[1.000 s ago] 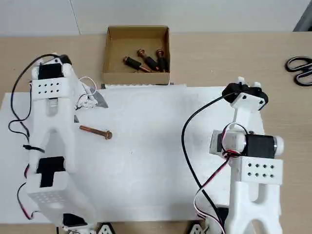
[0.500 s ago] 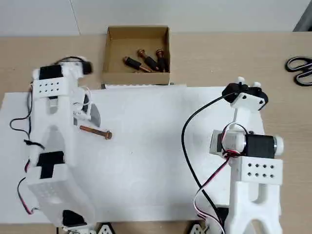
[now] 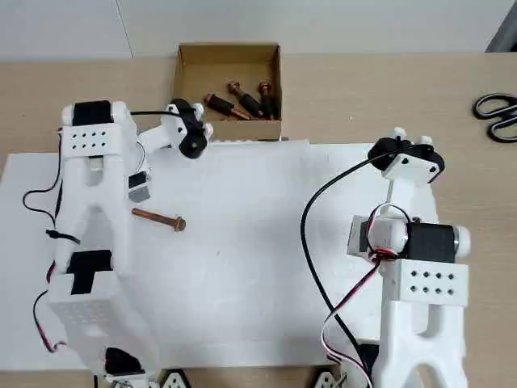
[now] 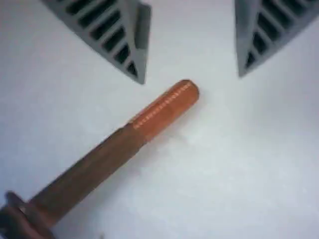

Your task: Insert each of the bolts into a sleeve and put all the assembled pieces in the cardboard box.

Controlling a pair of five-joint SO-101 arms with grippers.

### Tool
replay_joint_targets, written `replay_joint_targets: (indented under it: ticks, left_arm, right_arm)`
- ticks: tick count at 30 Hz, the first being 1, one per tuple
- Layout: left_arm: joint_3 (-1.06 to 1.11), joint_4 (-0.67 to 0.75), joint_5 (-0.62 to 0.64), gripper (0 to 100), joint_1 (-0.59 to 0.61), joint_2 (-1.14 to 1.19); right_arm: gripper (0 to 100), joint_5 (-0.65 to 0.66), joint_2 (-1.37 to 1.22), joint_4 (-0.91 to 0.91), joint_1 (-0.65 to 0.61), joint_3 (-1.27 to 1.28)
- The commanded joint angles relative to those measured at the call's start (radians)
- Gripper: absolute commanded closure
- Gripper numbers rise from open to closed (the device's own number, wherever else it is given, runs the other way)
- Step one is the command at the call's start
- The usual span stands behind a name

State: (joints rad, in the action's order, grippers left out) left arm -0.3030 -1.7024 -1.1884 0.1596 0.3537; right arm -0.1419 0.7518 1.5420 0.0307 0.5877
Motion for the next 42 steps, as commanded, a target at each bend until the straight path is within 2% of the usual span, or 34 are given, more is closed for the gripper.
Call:
replay_joint_targets:
  ticks: [1,7,21,35,42]
  left_arm:
    - [-0.039,0.014,-0.095,89,-0.008,-0.005]
    - [-0.039,-0.051,-0.175,77,-0.006,-0.005]
    - [0.054,-0.049,-0.233,77,-0.123,-0.005]
    - [0.021,-0.048,-0.253,77,-0.117,0.157]
    - [-0.047,0.008,-0.253,77,-0.12,0.264]
  right_arm:
    - [99.5,-0.003,0.028,-0.01,0.002,-0.003]
    - [99.5,-0.003,0.028,-0.012,0.002,-0.003]
    - [99.5,-0.003,0.027,-0.012,0.002,-0.003]
    - [99.5,-0.003,0.028,-0.01,0.002,-0.003]
    - [99.5,-0.003,0.028,-0.01,0.002,-0.003]
